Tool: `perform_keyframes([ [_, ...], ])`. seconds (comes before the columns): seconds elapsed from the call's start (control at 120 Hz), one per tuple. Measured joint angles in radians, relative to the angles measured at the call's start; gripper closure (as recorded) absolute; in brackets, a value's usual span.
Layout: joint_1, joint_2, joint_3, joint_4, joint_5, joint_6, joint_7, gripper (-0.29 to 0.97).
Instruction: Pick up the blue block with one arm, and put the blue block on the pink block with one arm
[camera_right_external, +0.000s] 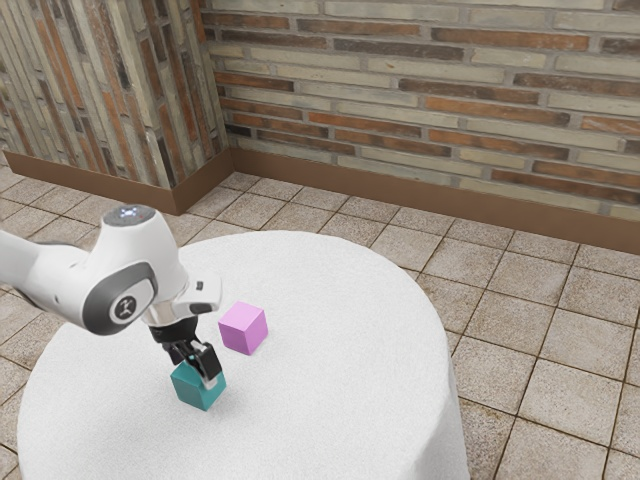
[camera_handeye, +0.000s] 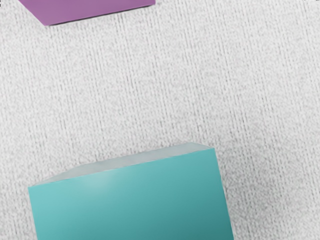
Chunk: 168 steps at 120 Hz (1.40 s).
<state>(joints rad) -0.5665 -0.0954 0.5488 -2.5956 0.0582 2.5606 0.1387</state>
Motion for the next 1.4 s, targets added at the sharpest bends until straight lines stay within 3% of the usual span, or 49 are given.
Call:
perform_keyframes([
  [1.4, -0.009, 0.096, 0.002, 0.007, -0.062, 0.077, 0.0, 0.03],
])
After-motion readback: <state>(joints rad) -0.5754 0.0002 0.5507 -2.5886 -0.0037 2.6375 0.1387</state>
